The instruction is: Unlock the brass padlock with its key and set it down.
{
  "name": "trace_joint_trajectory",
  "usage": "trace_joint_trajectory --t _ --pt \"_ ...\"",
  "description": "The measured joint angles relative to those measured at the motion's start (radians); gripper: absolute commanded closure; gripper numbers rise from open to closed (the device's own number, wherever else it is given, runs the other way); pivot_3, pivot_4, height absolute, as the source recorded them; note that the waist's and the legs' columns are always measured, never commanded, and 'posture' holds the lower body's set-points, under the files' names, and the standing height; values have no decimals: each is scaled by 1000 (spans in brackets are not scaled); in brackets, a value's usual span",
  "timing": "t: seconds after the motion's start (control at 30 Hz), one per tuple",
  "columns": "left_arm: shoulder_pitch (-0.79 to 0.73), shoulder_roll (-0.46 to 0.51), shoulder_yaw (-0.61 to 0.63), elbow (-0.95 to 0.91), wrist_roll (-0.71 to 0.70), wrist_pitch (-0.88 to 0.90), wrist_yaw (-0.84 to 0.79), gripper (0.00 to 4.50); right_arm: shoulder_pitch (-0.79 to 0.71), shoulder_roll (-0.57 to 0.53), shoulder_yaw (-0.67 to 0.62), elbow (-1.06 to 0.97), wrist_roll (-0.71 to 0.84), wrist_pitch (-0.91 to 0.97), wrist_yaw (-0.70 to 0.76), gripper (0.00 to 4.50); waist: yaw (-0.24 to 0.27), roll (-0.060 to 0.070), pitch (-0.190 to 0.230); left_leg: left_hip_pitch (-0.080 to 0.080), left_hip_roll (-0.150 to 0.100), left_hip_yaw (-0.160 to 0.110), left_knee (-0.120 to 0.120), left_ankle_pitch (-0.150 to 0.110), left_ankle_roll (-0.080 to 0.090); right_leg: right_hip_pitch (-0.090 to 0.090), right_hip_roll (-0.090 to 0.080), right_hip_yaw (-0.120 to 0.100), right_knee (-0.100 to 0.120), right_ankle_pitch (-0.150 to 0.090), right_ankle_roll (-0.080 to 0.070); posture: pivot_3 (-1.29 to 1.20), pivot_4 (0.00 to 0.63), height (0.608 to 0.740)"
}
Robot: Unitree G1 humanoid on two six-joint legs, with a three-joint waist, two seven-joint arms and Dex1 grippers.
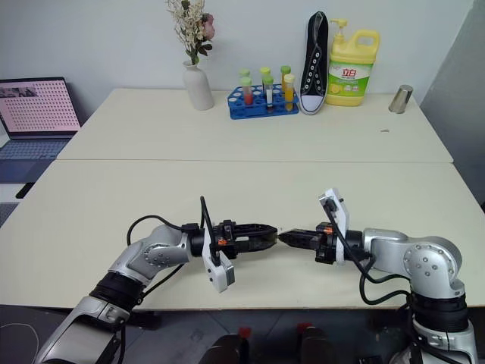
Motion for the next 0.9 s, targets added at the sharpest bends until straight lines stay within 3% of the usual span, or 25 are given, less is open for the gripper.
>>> trace_joint_trajectory --t 0.13,0.37,0.5,0.67,0.77,0.9 --pt "-4 10 0 8 14 -12 31 3524 -35 2 -4 112 192 26 -160 4500 -1 0 0 0 0 0 0 0 0 0 0 0 1 0 0 0 150 740" --pt "-12 13 7 8 62 -15 93 3524 -52 -90 104 186 514 -88 -417 4500 -2 0 0 -1 1 0 0 0 1 0 0 0 0 0 0 0 150 740" --pt "-12 17 7 8 78 -15 114 3524 -52 -137 165 187 610 -155 -482 4500 -2 0 0 -1 1 0 0 0 1 0 0 0 0 0 0 0 150 740" --pt "-12 21 7 12 79 -10 123 3524 -60 -159 200 167 606 -195 -480 4500 -2 0 0 -1 1 0 0 0 1 0 0 0 0 0 0 0 150 740" --pt "-12 21 7 12 77 -10 127 3524 -60 -170 203 126 538 -200 -423 3851 -2 0 0 -1 1 0 0 0 1 0 0 0 0 0 0 0 150 740" --pt "-12 20 3 13 74 7 127 3524 -75 -246 269 -42 237 -209 -190 2443 -2 1 0 -2 1 -1 1 0 1 -1 0 -1 0 0 0 0 150 740"
